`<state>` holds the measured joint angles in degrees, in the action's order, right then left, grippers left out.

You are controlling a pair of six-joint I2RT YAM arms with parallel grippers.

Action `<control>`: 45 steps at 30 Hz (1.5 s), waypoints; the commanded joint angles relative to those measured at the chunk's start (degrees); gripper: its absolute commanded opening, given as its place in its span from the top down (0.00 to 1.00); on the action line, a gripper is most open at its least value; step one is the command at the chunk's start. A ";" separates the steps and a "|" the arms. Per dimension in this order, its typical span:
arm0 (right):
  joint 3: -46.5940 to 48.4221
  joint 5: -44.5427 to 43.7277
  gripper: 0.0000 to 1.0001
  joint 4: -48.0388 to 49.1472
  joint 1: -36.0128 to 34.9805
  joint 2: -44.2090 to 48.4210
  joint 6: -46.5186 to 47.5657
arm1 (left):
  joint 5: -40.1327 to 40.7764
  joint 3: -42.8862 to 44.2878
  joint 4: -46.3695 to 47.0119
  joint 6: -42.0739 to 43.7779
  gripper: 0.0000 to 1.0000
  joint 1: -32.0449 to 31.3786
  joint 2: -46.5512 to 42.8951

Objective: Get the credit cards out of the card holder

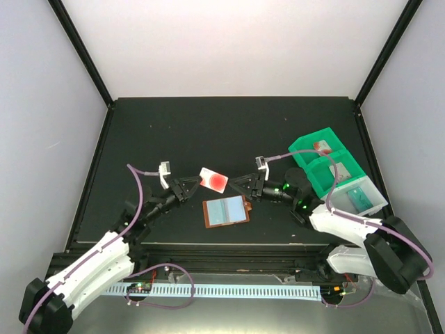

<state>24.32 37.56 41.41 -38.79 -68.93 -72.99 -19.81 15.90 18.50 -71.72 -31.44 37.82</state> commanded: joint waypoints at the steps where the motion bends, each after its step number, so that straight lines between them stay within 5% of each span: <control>1: 2.97 -2.87 0.67 4.37 -2.32 -1.55 -1.84 | 4.61 -0.95 1.56 -3.69 0.99 0.33 -3.70; 25: 7.50 -3.79 0.79 11.51 -7.00 -10.89 -4.87 | 9.53 -3.66 -1.48 -6.05 0.98 0.28 -12.00; 40: 7.35 -3.28 0.99 14.43 -7.02 -12.27 -5.47 | 8.23 -4.30 0.63 -6.86 0.98 0.27 -10.27; 42: 6.93 -3.37 0.99 14.75 -7.03 -12.22 -5.47 | 8.06 -4.51 0.20 -6.85 0.95 0.25 -10.58; 45: 6.38 -3.79 0.99 15.13 -6.93 -12.20 -5.56 | 8.23 -4.82 -1.06 -7.15 0.70 0.28 -11.40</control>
<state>30.74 34.61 53.12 -45.36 -80.79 -78.78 -10.81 11.75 17.56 -77.45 -31.46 27.35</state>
